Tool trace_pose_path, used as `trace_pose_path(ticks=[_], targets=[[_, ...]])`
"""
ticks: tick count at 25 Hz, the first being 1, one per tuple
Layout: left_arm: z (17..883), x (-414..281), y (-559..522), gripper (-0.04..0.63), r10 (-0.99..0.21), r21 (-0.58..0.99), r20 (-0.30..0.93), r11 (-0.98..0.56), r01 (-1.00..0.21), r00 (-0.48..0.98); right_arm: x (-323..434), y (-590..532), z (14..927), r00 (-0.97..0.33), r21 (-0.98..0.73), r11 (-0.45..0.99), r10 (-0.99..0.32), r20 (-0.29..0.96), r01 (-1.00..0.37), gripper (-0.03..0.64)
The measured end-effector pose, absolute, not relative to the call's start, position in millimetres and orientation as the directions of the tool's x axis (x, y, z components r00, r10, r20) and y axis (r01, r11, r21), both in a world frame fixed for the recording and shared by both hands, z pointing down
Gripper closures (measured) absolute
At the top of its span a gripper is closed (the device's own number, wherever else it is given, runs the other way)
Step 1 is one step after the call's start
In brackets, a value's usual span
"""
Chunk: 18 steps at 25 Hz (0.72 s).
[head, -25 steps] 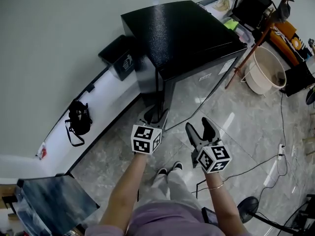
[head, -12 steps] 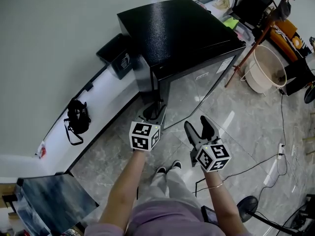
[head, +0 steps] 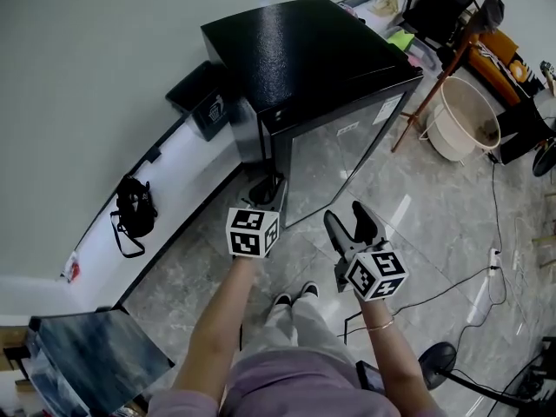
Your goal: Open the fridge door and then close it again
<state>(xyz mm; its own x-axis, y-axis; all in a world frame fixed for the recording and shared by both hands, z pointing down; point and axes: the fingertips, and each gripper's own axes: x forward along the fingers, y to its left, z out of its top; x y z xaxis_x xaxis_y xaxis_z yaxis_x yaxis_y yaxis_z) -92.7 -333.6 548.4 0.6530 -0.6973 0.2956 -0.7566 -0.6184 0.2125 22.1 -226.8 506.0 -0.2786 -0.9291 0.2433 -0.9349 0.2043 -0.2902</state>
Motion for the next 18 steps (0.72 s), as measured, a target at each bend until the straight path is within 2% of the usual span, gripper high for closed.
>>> trace_pose_path(ticks=[18], targets=[[549,-91,-329,0.520,-0.671,0.180,0.391,-0.616,-0.767,0.630,27,-202,489,-0.252,-0.301,0.185,-0.946,0.202,-0.935,0.322]])
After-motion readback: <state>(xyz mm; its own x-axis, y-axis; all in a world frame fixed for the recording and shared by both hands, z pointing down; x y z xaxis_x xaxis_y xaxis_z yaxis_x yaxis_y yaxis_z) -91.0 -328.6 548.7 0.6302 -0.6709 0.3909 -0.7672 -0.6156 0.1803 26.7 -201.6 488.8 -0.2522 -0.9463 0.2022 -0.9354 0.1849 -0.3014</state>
